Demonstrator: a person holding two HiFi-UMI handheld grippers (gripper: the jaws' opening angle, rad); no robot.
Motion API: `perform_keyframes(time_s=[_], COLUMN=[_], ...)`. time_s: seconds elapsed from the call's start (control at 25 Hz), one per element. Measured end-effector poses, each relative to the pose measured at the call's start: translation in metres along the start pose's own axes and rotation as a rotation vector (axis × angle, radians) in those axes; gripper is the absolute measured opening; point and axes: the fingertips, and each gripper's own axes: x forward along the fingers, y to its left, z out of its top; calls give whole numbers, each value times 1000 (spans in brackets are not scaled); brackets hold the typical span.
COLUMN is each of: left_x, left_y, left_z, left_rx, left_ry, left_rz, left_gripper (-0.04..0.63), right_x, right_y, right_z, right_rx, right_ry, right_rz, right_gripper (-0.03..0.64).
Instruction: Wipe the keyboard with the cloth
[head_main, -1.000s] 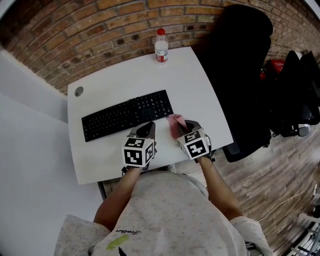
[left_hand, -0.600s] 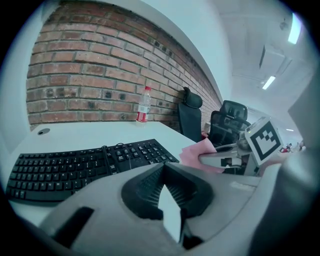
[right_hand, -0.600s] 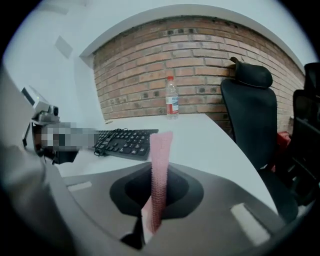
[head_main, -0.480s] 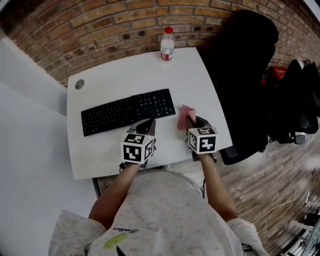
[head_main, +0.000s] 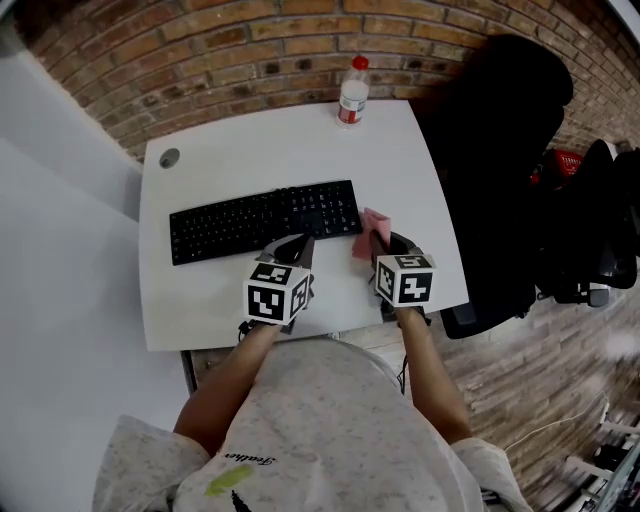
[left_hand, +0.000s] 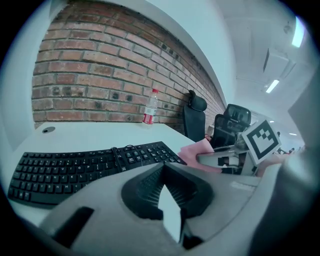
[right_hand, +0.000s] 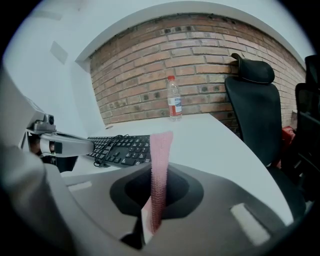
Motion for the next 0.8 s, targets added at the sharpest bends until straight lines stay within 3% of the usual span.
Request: perform_keyframes(time_s=[0.8], left_x=[-6], left_y=[25], left_z=[-3], left_rx=[-74], left_ry=[-9], left_rz=[80], left_gripper=[-6], right_x=[27], right_y=[5], right_z=[24], right_rx=[-14], right_ry=[7], right_rz=[82], right_gripper=[23])
